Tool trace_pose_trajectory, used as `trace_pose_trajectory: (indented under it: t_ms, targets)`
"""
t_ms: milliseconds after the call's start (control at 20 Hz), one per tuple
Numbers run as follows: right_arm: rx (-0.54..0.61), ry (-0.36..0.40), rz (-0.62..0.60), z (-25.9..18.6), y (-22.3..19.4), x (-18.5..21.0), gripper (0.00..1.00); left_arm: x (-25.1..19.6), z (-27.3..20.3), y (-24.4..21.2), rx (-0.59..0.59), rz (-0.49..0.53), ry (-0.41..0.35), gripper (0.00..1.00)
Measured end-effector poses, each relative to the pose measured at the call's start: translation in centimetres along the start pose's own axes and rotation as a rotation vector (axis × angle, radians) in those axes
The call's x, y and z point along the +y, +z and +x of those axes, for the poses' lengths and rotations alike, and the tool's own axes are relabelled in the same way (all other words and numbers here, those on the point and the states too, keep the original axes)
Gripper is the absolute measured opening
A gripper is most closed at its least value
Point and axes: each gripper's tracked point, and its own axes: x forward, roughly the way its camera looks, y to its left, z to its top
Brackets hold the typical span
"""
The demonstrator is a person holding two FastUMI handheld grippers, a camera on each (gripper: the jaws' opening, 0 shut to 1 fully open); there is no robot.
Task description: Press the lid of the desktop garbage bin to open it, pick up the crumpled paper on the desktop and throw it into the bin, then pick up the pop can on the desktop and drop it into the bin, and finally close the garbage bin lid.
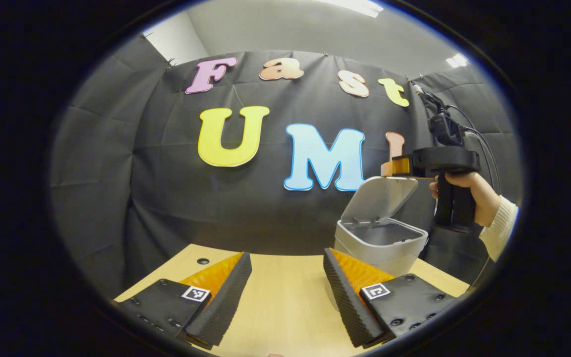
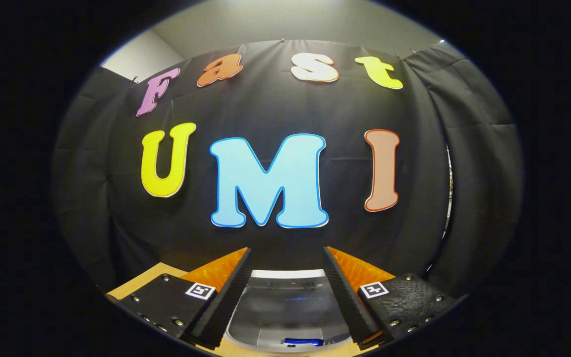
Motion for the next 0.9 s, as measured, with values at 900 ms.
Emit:
trace_pose_trajectory:
  t_ms: [900]
  targets:
    - [0.120, -0.015, 0.022, 0.7, -10.7, -0.5, 0.91, 0.6, 0.0, -0.7, 0.019, 0.001, 0.026, 0.96]
